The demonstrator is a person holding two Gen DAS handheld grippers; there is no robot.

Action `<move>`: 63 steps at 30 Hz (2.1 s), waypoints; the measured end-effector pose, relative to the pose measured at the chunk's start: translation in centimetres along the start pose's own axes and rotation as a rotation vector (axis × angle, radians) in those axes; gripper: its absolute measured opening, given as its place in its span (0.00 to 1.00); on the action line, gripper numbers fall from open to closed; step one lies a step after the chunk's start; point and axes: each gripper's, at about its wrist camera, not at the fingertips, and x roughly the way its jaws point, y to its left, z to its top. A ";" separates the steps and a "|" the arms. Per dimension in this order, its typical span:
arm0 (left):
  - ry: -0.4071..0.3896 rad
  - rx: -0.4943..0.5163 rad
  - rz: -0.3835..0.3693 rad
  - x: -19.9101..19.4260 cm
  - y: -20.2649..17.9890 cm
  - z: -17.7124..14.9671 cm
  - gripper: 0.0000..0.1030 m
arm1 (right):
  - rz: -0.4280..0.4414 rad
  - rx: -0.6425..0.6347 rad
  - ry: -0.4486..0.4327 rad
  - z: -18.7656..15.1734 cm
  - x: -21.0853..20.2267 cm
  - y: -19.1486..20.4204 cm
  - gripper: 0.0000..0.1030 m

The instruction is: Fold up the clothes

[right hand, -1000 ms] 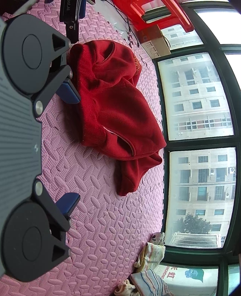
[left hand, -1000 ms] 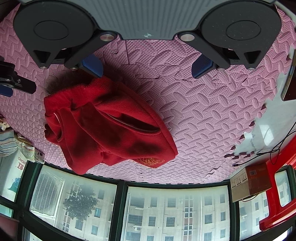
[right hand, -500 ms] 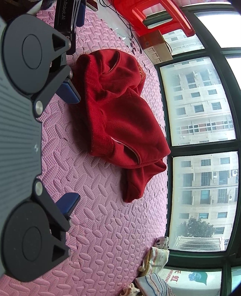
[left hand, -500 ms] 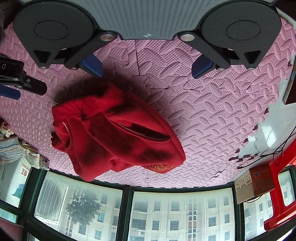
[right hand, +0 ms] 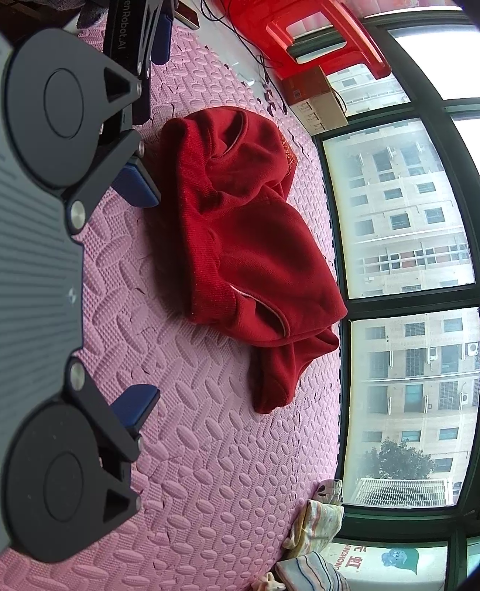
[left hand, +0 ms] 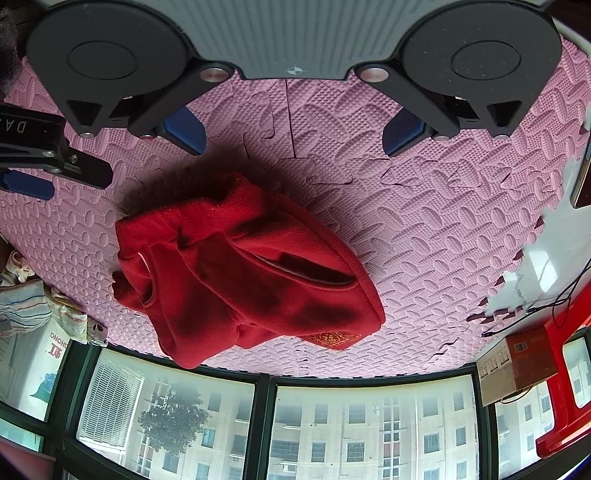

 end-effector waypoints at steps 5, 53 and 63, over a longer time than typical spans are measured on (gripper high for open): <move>0.002 -0.004 -0.002 0.1 0.1 0.3 1.00 | 0.005 -0.002 0.006 0.0 0.2 0.1 1.00; 0.080 -0.266 -0.215 6.1 6.9 7.5 0.16 | 0.174 0.162 0.084 7.1 9.2 -4.0 0.20; 0.043 -0.252 -0.330 1.9 7.7 7.3 0.13 | 0.266 0.100 0.013 6.7 1.7 -3.1 0.12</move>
